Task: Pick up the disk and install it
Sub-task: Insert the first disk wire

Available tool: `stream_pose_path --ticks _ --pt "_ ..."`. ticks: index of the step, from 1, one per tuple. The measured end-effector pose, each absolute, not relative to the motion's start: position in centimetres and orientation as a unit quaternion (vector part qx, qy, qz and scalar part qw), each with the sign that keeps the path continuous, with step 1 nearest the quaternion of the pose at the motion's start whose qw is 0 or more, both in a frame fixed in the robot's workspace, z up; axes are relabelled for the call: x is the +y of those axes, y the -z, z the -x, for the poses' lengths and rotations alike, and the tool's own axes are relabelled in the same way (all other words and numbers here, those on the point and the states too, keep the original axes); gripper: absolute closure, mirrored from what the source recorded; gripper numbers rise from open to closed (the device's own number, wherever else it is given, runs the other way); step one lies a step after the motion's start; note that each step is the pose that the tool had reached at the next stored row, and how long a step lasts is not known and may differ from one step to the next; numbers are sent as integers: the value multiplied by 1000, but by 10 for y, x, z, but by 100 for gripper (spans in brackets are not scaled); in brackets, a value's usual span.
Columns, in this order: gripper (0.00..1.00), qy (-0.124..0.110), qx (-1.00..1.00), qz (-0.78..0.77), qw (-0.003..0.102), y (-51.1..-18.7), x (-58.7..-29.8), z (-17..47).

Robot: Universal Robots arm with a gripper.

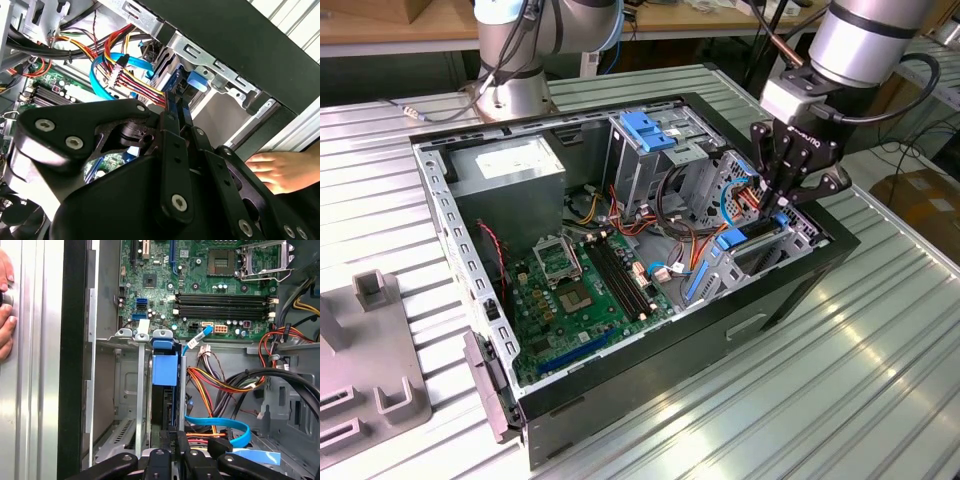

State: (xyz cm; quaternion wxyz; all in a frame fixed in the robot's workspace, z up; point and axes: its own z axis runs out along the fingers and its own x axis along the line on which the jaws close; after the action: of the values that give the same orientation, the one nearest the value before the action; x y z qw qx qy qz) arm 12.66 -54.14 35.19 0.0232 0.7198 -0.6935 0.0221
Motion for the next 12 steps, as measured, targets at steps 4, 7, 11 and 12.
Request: stream_pose_path --ticks 4,7,11,12 --pt "84 -22 -693 -721 23 -350 -542 -127" --pt "84 -22 -693 -721 23 -349 -543 -127" --pt "84 -22 -693 -721 23 -348 -544 -127" --pt "84 -22 -693 -721 23 -348 -544 -127"
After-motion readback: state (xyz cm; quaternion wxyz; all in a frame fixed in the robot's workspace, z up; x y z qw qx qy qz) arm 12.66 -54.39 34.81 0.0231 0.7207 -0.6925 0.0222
